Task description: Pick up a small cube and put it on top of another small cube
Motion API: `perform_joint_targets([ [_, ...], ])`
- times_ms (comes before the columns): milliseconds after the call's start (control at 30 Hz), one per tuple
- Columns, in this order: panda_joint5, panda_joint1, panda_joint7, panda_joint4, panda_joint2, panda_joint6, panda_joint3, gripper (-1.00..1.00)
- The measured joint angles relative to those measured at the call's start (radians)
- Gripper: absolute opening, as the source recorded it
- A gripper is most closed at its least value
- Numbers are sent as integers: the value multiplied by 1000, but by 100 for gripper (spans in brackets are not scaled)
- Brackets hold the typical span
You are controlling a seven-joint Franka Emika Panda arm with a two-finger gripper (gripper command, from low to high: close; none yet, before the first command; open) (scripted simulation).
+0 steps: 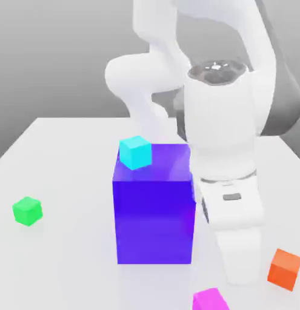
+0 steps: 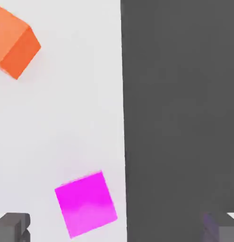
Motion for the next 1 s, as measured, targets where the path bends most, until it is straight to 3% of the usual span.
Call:
perform_joint_targets([
  [167, -86, 6, -112, -7, 97, 59, 5, 0],
  [300, -50, -32, -166, 21, 236, 164, 55, 0],
  [333, -57, -39, -170, 26, 252, 115, 63, -100],
  [533, -68, -45, -158, 30, 257, 70, 69, -100],
  [567, -65, -44, -159, 26, 250, 120, 68, -100],
  [700, -110, -17, -128, -5, 126, 77, 26, -100],
  [1000, -182, -237, -492, -124, -29, 38, -109, -100],
])
